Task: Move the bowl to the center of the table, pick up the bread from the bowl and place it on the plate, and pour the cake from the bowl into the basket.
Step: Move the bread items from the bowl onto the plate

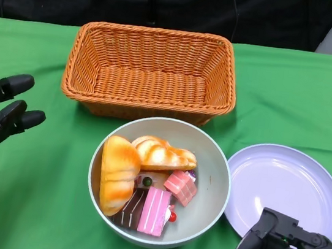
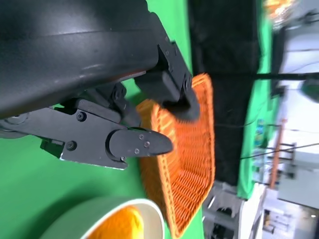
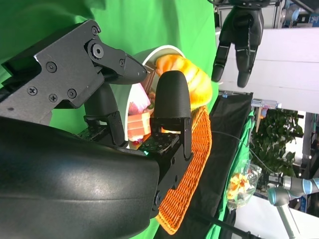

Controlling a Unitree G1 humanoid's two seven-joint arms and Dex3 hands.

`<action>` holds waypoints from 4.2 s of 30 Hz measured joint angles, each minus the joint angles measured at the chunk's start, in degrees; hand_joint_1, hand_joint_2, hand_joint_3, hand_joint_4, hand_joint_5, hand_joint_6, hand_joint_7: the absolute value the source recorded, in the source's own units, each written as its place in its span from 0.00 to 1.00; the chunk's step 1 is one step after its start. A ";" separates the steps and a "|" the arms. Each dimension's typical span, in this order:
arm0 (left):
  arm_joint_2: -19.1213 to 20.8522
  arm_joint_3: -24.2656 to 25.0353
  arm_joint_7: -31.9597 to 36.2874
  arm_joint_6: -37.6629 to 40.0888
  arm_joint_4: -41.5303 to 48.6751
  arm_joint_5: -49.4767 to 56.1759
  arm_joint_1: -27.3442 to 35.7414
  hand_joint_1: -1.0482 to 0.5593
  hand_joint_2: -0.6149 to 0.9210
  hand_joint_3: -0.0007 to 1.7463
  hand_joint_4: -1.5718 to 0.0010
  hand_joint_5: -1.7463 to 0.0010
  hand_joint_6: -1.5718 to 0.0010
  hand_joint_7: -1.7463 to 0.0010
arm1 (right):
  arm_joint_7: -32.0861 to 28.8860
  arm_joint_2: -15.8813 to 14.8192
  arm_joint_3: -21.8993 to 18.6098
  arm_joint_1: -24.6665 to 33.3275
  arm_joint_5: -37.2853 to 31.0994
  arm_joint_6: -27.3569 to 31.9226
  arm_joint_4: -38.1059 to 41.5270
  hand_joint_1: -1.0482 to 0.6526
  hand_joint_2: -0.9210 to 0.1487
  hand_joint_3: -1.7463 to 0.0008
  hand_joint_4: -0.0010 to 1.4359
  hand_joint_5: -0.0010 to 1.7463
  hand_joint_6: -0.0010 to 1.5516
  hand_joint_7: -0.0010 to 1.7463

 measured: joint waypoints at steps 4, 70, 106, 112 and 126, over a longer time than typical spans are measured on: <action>-0.11 -0.28 -1.40 -11.46 5.31 1.65 -0.77 0.57 1.00 0.16 0.47 0.30 0.25 0.83 | -0.76 -0.01 -0.96 1.10 -0.37 -0.67 -0.64 0.59 0.38 0.48 0.41 0.79 0.37 0.61; -0.26 -6.41 -3.06 -37.82 16.77 8.70 -1.25 0.57 0.97 0.21 0.47 0.26 0.41 0.52 | -27.94 1.23 22.31 -44.67 -57.79 7.94 29.00 0.20 0.00 0.98 0.51 0.10 0.42 0.00; -0.21 -7.84 -2.33 -41.09 18.86 10.27 -1.33 0.56 0.97 0.19 0.47 0.27 0.41 0.50 | -37.35 6.32 30.94 -52.29 -60.73 13.27 46.88 0.41 0.02 1.00 0.43 0.89 0.51 0.44; -0.21 -8.05 -2.29 -41.10 18.92 10.78 -1.40 0.55 0.96 0.19 0.47 0.27 0.41 0.51 | -43.45 5.12 29.31 -52.31 -58.54 6.83 48.40 0.41 0.00 0.99 0.41 0.90 0.42 0.59; -0.14 -8.20 -2.18 -41.32 19.97 10.93 -1.96 0.55 0.95 0.20 0.46 0.28 0.41 0.52 | -39.65 4.12 20.88 -50.33 -46.49 0.00 38.82 0.48 0.03 1.00 0.53 0.74 0.62 0.29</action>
